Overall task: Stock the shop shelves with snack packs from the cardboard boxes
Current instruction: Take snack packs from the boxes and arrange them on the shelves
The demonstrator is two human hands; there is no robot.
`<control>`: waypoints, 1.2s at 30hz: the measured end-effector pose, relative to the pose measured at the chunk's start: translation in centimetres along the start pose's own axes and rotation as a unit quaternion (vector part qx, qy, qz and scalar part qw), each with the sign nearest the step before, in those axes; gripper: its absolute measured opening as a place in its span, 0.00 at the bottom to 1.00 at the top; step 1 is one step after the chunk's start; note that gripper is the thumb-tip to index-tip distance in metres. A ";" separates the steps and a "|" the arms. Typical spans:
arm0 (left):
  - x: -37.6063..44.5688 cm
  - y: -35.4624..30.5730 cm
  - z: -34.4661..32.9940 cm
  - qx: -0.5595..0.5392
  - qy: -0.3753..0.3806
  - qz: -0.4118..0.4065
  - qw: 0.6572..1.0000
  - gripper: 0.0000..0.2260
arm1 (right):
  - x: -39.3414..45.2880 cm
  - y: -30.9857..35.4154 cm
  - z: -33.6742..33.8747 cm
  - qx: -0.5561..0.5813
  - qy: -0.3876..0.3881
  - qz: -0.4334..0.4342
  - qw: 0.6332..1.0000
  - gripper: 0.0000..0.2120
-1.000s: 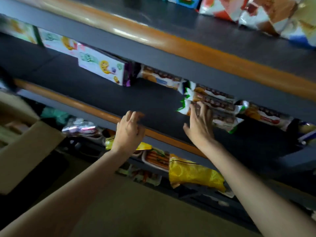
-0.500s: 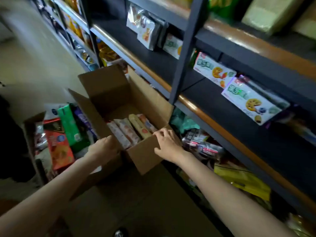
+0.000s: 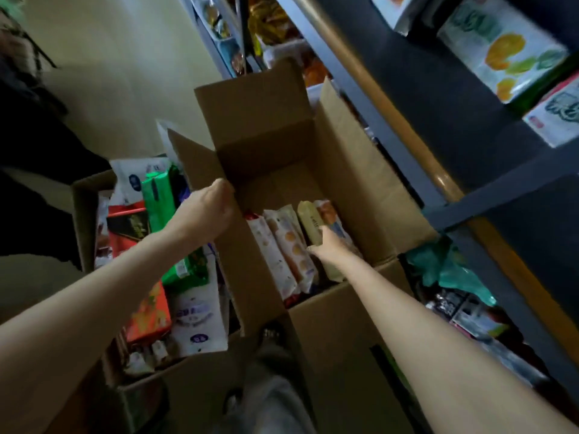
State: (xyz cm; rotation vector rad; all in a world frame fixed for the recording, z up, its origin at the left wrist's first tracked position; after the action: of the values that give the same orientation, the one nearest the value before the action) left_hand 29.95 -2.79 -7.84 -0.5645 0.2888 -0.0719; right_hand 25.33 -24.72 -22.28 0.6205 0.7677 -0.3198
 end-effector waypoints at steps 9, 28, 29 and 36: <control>7.1 2.9 -6.5 0.003 0.088 0.027 0.996 0.16 | 9.9 -1.6 -7.5 -0.032 0.061 -0.051 0.996 0.16; 3.7 -10.9 -2.4 -0.539 0.281 0.159 0.778 0.05 | -8.8 8.2 12.0 0.415 0.183 0.115 0.884 0.19; 2.6 -11.9 -1.9 -0.550 0.298 0.147 0.766 0.05 | -10.2 7.9 12.3 0.410 0.164 0.118 0.889 0.15; -4.3 -15.5 -0.7 -0.498 0.257 0.042 0.827 0.21 | -20.3 4.6 11.8 0.388 -0.042 0.088 0.917 0.39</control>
State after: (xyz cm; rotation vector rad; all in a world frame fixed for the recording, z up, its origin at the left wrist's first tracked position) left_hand 25.81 -15.59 0.94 -1.5865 0.9012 0.0234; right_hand 20.10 -27.58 0.84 1.4076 0.4756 -0.4839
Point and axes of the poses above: each hand's wrist, its own x-axis towards the middle knuckle, its own z-axis out of the back of the hand, y = z × x, the point moved 9 cm from there along x, towards the middle knuckle, and after that the axes turned 3 degrees about -x, right-handed, at the moved point
